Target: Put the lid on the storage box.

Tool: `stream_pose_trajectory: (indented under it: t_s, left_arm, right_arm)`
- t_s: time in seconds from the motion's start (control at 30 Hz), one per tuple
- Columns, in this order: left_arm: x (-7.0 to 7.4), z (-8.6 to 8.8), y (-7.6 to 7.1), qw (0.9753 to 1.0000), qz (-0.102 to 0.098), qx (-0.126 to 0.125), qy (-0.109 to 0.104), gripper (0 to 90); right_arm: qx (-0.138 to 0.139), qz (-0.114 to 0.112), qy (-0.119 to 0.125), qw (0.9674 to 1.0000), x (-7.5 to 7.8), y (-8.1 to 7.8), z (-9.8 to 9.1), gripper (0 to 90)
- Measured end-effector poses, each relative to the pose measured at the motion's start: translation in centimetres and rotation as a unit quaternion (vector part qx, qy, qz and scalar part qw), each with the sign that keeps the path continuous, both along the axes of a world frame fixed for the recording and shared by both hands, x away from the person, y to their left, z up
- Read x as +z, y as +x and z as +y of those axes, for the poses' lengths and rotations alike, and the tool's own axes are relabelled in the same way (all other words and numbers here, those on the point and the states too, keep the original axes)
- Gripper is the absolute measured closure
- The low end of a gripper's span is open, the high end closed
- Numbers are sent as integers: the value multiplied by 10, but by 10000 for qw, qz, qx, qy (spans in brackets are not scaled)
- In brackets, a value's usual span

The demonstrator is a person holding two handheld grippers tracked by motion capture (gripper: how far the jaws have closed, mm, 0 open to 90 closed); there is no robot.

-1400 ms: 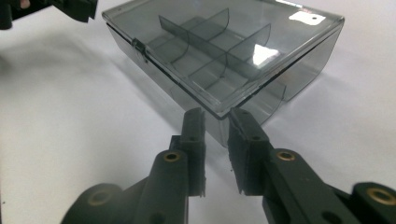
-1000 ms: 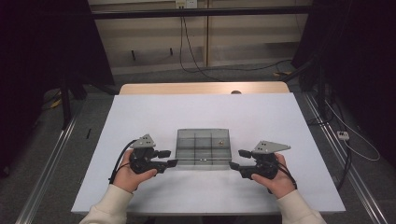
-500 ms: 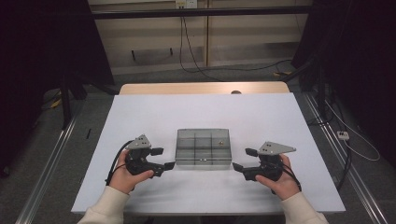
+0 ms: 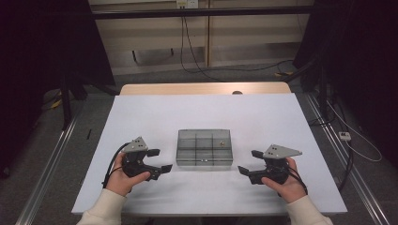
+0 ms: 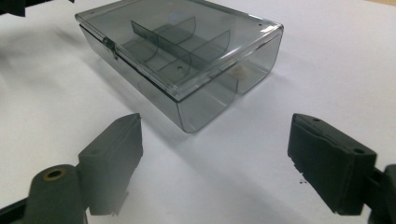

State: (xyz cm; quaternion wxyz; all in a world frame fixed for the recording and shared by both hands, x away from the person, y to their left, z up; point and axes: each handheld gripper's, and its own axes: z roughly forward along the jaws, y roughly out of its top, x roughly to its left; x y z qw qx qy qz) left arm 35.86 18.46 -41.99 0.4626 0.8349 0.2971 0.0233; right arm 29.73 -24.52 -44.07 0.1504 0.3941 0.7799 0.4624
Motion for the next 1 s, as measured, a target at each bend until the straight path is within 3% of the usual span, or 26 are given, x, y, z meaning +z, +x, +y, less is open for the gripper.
stream_pose_trajectory:
  t_s: [1.0]
  left_arm:
    - [-6, 27, -5, 9998, -66, 204, 34, 118]
  right_arm:
    - [-255, -40, -121, 9996, -6, -12, -31, 158]
